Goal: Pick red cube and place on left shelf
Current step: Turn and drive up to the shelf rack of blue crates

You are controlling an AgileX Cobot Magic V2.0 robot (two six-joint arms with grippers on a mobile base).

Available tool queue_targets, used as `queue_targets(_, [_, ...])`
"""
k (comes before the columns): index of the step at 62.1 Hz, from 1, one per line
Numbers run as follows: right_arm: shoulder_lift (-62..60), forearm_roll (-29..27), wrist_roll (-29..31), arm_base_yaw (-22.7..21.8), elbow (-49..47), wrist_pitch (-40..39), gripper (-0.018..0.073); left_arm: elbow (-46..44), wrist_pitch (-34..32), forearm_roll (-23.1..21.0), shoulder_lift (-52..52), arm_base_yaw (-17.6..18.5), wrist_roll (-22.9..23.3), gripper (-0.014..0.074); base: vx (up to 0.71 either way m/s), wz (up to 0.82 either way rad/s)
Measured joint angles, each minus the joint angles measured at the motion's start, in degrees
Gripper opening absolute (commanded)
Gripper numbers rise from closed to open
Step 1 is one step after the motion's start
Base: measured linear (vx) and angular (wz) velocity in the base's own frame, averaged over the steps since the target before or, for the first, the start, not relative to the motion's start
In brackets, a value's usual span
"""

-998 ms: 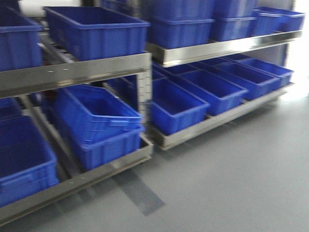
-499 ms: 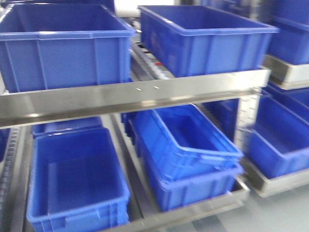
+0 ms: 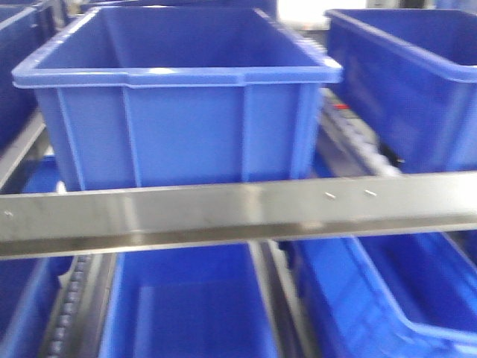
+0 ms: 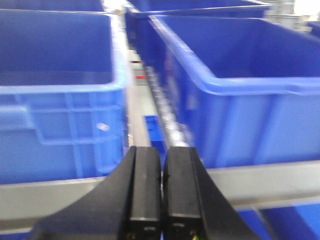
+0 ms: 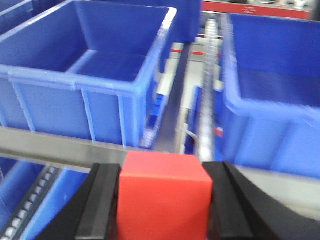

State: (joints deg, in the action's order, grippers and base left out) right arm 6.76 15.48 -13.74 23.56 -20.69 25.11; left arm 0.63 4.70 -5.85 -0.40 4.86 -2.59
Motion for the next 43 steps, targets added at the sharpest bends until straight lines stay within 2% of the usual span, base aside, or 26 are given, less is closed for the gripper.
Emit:
queue_targets(25, [0.0,0.0,0.0,0.0,0.0,0.0,0.0139,0.0,0.0,0.0,0.0,0.0,0.0,0.0101,0.3,0.35])
queue_targets(43, [0.0,0.0,0.0,0.0,0.0,0.0,0.0139,0.0,0.0,0.0,0.0,0.0,0.0,0.0101,0.16,0.03])
